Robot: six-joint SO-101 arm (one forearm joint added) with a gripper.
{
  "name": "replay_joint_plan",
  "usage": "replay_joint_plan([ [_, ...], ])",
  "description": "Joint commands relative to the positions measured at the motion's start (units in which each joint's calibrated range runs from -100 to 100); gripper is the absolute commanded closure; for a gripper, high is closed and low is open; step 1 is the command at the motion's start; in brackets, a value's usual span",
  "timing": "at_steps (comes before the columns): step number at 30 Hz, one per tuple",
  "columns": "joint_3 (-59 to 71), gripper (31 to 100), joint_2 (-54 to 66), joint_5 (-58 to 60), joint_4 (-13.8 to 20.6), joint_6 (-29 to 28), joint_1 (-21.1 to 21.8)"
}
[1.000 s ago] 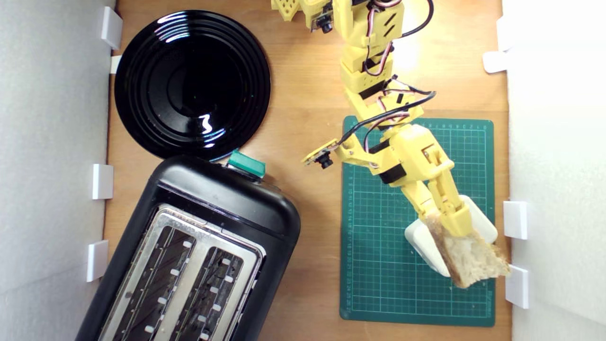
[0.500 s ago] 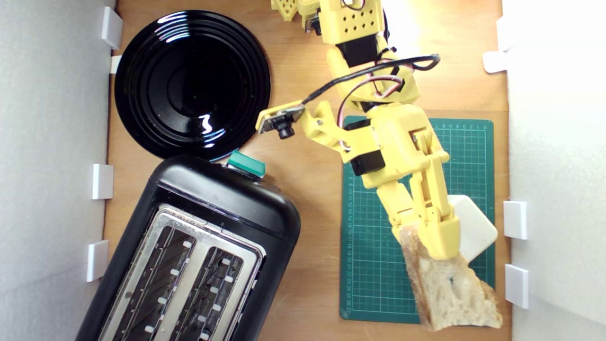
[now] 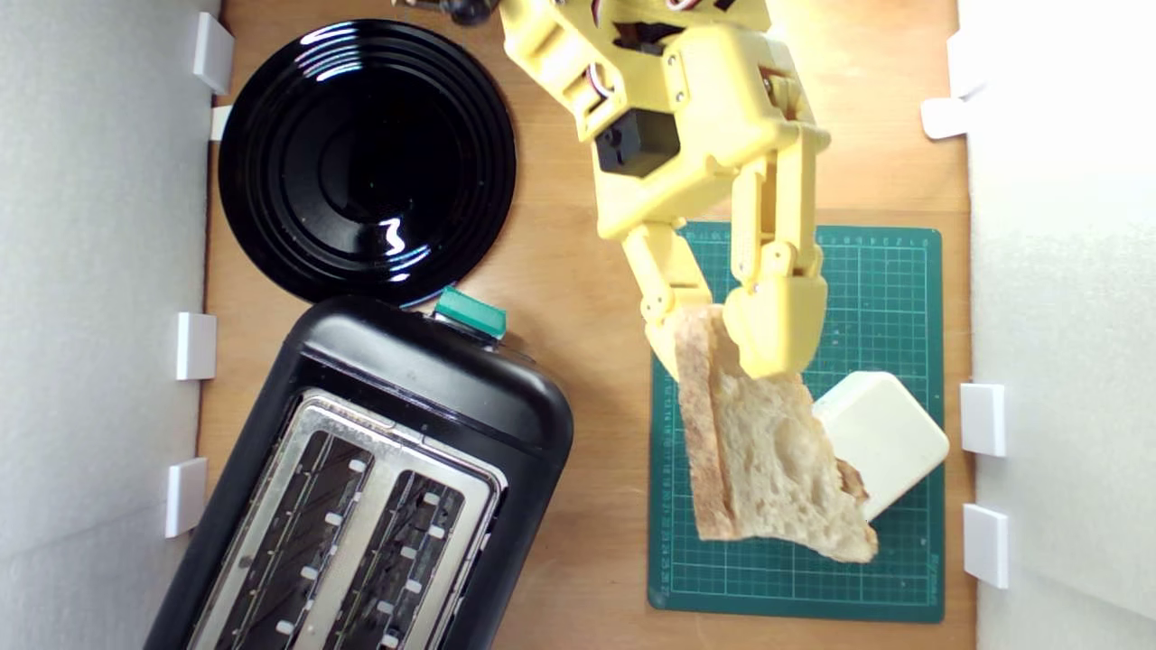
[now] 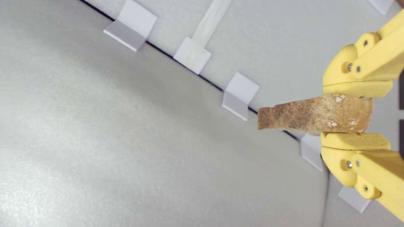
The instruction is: Pick bread and place in toaster
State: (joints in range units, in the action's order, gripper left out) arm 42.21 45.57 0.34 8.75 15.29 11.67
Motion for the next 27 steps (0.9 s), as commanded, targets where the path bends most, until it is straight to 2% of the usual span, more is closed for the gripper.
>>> replay_joint_plan([
  [1,-2.4,73.6,6.18,-4.86,-0.23,3.73,-1.28],
  [4,-2.49,73.6,9.17,-8.1,-0.23,6.92,-1.6],
  [9,-7.85,73.6,10.59,-17.32,-0.41,11.47,-4.74],
  [20,-32.63,73.6,2.85,-44.54,0.31,20.88,-9.17],
  [27,-38.81,73.6,-0.39,-51.87,-0.41,28.0,-13.44],
])
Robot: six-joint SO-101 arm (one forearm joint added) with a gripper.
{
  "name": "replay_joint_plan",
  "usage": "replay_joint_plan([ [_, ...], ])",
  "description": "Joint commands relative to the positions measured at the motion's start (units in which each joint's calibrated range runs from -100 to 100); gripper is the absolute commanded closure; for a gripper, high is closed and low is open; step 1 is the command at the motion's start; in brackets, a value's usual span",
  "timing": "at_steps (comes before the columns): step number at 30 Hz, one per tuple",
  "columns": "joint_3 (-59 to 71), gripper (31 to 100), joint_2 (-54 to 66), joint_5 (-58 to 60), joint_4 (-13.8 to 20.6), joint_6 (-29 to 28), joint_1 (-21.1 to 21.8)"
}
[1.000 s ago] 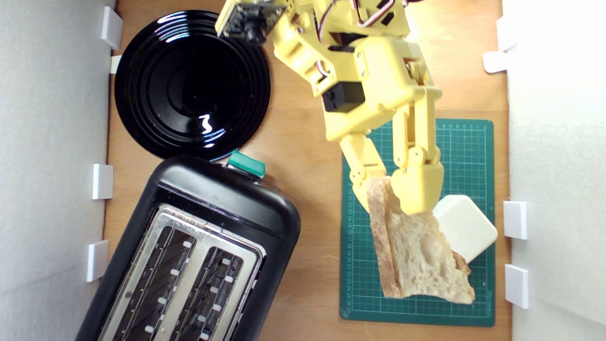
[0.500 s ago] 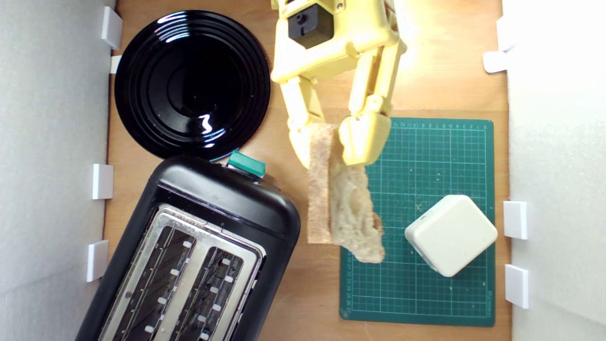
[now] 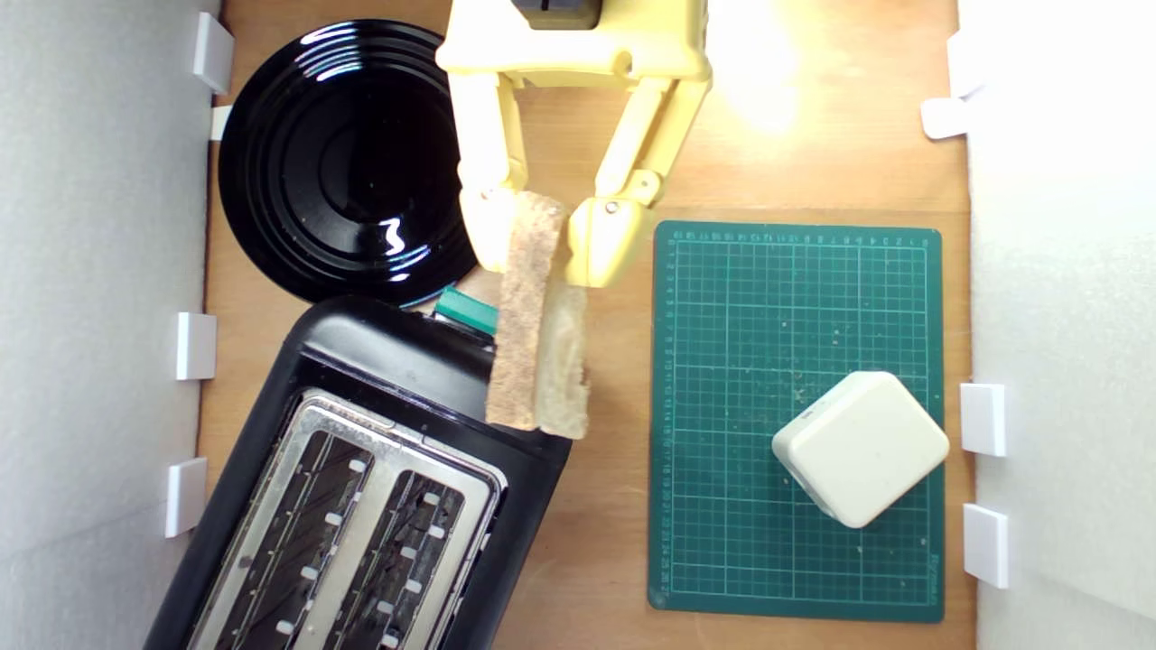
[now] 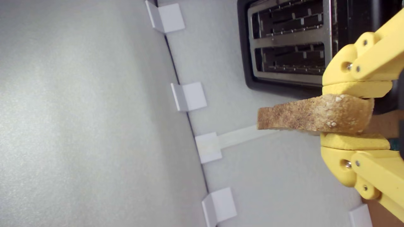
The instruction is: Pick bread and place in toaster
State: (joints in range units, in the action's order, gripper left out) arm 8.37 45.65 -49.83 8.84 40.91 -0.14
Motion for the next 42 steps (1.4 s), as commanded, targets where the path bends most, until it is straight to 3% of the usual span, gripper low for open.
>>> replay_joint_plan([
  [1,-5.24,73.6,-0.64,-1.96,-0.5,2.86,-2.2],
  [8,-8.5,73.6,-3.72,-7.59,0.23,7.25,-5.66],
  [14,-17.4,73.6,-9.3,-12.97,0.5,7.62,-6.95],
  [36,-34.01,73.6,-22.77,-13.57,11.56,7.62,-6.95],
  [42,-35.65,73.6,-26.02,-13.39,12.92,7.56,-7.03],
])
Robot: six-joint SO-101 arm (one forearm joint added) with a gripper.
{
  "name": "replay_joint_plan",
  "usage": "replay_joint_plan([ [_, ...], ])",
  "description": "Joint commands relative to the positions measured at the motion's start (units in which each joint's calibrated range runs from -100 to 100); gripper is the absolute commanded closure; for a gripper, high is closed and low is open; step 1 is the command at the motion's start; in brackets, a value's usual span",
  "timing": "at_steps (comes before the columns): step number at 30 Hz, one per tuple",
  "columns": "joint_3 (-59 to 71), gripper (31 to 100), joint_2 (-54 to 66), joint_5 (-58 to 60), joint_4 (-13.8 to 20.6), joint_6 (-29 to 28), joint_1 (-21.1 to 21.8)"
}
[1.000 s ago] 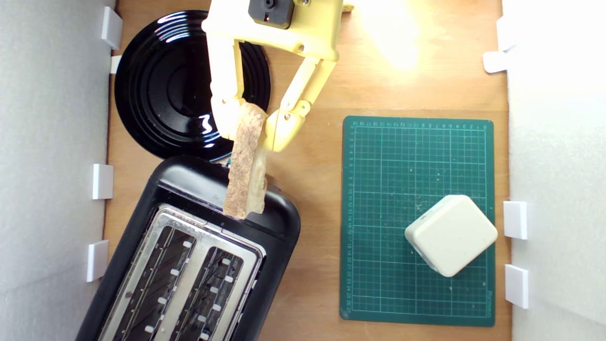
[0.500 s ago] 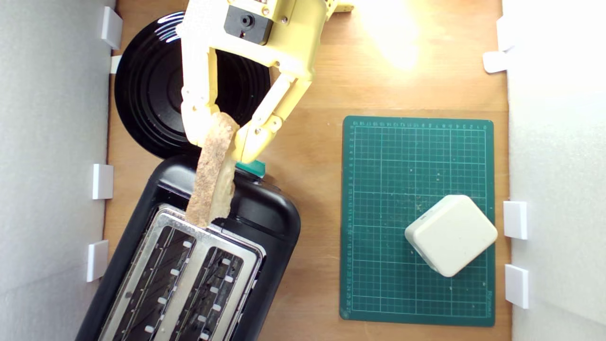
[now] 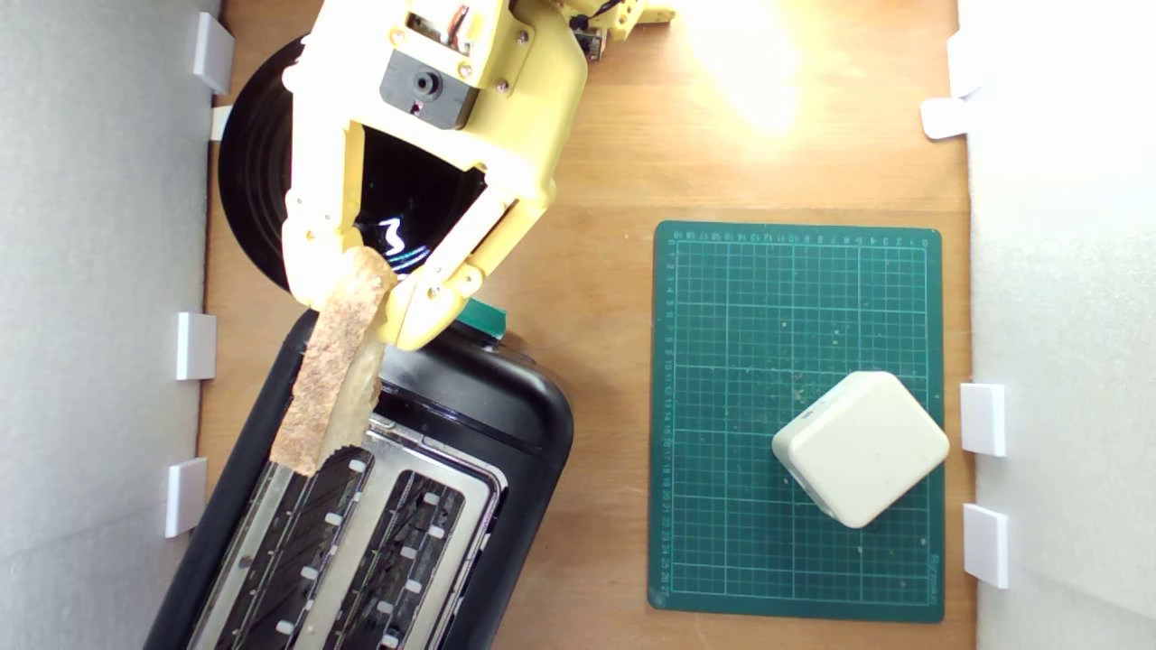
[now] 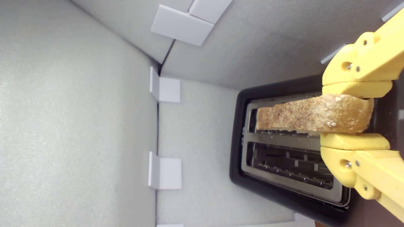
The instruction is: Pick bread and place in toaster
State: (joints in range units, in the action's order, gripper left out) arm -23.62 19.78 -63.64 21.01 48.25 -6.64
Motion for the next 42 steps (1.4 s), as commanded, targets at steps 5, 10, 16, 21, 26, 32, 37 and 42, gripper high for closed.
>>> replay_joint_plan([
  [5,-3.66,73.6,-1.56,0.5,0.84,0.22,-1.74],
  [10,-3.66,73.6,-3.81,0.67,0.84,0.22,-2.47],
  [16,-3.75,73.6,-5.56,0.85,0.29,0.06,-2.55],
  [21,-3.75,73.6,-5.97,4.17,0.11,-0.1,-2.55],
  [26,-7.29,73.6,-6.22,4.09,-0.07,-0.1,-2.55],
  [32,-8.2,73.6,-6.22,4.0,-0.07,-0.05,-2.47],
  [37,-10.92,73.6,-7.72,3.75,-0.16,-0.05,-2.47],
  [42,-15.91,73.6,-11.13,-0.52,-0.16,0.22,-2.55],
])
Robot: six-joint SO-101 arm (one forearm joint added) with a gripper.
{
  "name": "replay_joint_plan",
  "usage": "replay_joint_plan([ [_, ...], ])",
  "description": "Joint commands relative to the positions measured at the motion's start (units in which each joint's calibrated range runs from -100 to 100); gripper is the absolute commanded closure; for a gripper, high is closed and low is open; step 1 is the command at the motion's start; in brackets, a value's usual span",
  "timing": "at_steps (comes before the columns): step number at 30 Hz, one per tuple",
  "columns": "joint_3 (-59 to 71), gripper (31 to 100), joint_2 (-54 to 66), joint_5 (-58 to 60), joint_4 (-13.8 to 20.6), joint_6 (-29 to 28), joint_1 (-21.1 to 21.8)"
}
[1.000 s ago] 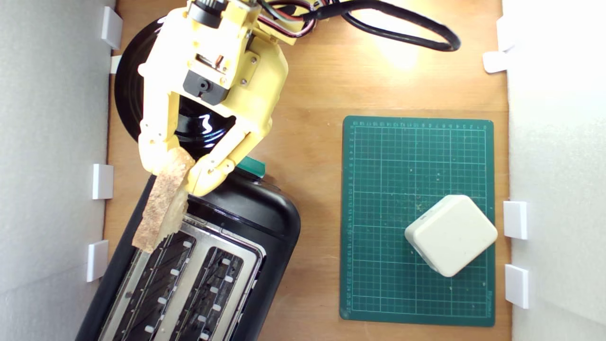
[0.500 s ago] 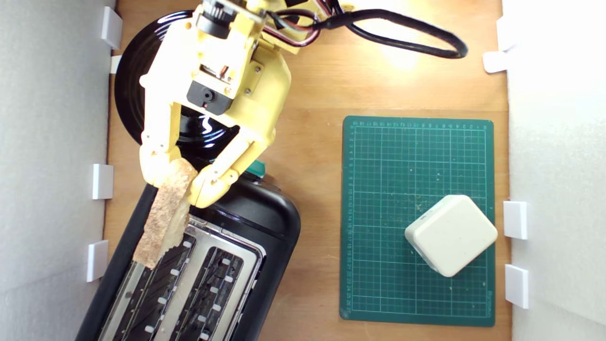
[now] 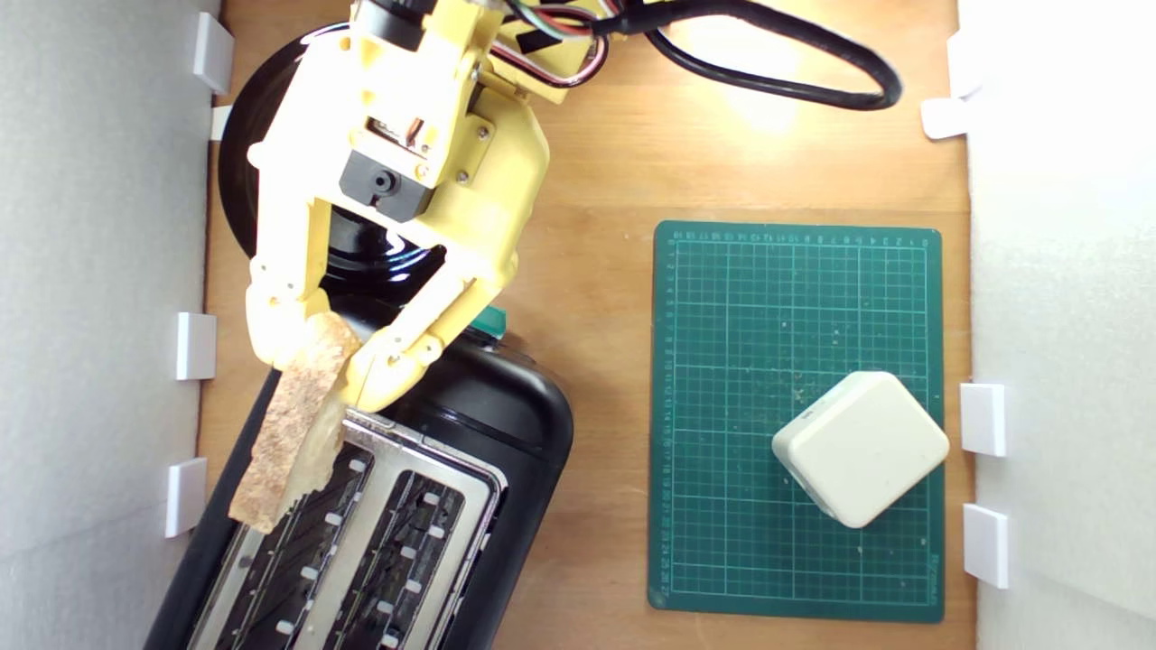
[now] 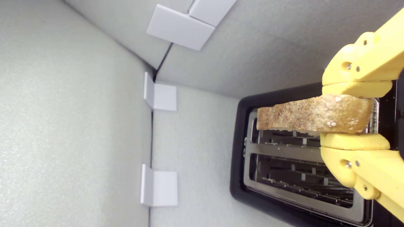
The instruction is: Pick bread and place in toaster
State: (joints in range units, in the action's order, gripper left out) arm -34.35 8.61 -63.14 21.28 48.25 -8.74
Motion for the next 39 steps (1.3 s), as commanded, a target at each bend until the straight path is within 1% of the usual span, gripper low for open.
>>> replay_joint_plan([
  [1,-5.28,73.6,-0.29,-1.2,-0.43,0.16,-0.44],
  [5,-5.55,73.6,-1.29,-1.88,-0.43,0.01,-0.44],
  [9,-5.64,73.6,-1.54,-6.23,-0.43,-0.05,-0.44],
  [15,-5.73,73.6,-2.7,-6.15,-0.43,-0.05,-0.53],
  [17,-5.82,73.6,-3.53,-6.06,-0.43,0.01,-1.57],
  [20,-7.09,73.6,-4.2,-6.06,-0.43,0.11,-1.98],
  [26,-7.46,73.6,-6.28,-5.89,-0.43,0.01,-1.98],
  [30,-8.45,73.6,-7.69,-5.72,-0.52,-0.15,-1.25],
  [33,-10.63,73.6,-9.52,-5.72,-2.51,-0.1,-1.25],
  [36,-11.54,73.6,-10.77,-5.72,-2.69,-0.05,-1.17],
  [39,-11.63,73.6,-10.94,-5.64,-3.69,0.16,-1.09],
])
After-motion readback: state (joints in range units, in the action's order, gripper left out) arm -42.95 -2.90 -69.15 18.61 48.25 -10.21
